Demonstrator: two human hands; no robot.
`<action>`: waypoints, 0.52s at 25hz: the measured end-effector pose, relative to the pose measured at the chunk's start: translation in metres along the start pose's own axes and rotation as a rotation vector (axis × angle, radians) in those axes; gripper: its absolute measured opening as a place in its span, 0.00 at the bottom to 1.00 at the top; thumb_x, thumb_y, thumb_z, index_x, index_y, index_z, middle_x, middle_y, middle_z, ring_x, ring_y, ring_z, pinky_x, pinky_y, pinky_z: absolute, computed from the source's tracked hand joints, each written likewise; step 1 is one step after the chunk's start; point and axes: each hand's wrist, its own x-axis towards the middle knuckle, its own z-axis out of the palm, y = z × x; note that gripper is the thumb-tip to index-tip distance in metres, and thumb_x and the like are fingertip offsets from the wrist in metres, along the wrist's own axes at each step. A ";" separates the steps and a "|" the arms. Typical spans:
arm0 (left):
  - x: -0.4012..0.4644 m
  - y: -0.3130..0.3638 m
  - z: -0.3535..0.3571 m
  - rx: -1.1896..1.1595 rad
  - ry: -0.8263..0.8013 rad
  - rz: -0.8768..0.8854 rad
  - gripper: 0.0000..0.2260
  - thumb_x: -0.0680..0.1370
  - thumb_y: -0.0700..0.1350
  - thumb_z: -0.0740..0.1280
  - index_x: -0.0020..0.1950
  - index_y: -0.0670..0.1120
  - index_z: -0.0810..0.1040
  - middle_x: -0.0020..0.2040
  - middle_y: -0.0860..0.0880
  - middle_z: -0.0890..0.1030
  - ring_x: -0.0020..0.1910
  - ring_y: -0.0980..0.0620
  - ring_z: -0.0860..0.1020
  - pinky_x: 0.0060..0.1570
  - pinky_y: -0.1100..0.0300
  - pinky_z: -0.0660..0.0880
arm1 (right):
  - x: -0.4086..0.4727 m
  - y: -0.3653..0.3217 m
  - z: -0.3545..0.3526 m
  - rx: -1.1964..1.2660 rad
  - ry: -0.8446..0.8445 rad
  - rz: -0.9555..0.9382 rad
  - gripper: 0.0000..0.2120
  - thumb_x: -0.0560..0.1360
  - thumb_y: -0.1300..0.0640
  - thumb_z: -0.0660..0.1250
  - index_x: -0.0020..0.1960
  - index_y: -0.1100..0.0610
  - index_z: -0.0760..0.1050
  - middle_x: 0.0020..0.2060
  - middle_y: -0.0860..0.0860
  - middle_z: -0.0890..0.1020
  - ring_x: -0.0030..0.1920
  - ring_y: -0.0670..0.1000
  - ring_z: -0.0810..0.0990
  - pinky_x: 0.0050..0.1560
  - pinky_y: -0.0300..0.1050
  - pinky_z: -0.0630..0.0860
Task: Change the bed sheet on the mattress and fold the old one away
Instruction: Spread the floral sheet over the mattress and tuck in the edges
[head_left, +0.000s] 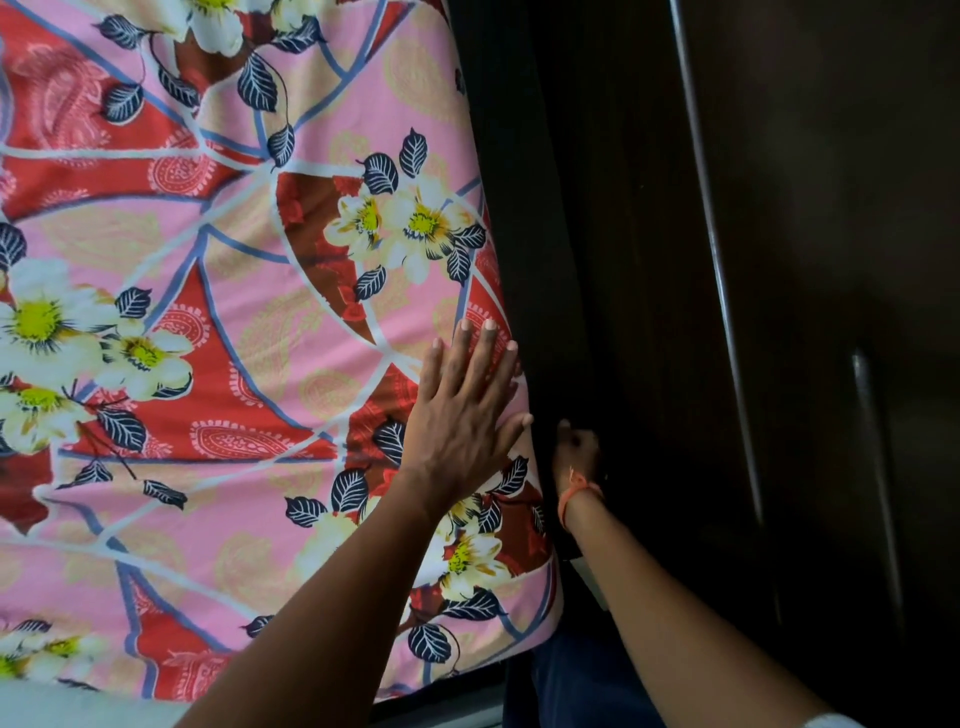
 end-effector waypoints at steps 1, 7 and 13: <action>0.002 -0.004 -0.001 -0.003 0.017 0.002 0.33 0.82 0.63 0.46 0.81 0.44 0.55 0.81 0.40 0.52 0.80 0.40 0.47 0.76 0.39 0.49 | 0.004 -0.023 0.005 0.015 -0.031 -0.058 0.22 0.81 0.48 0.58 0.65 0.65 0.72 0.59 0.60 0.78 0.60 0.59 0.76 0.56 0.47 0.70; 0.050 -0.057 -0.019 -0.053 0.100 -0.129 0.30 0.83 0.60 0.47 0.81 0.46 0.52 0.81 0.41 0.49 0.80 0.41 0.47 0.77 0.42 0.47 | 0.025 -0.151 0.069 -0.049 -0.464 -0.234 0.37 0.75 0.29 0.52 0.61 0.59 0.79 0.54 0.58 0.82 0.54 0.58 0.81 0.61 0.55 0.75; 0.053 -0.069 -0.018 -0.034 0.107 -0.135 0.29 0.83 0.59 0.48 0.81 0.47 0.52 0.81 0.41 0.49 0.80 0.41 0.46 0.77 0.42 0.47 | 0.017 -0.182 0.072 -0.377 -0.496 -0.250 0.27 0.82 0.40 0.47 0.61 0.58 0.76 0.55 0.60 0.81 0.57 0.60 0.80 0.63 0.55 0.72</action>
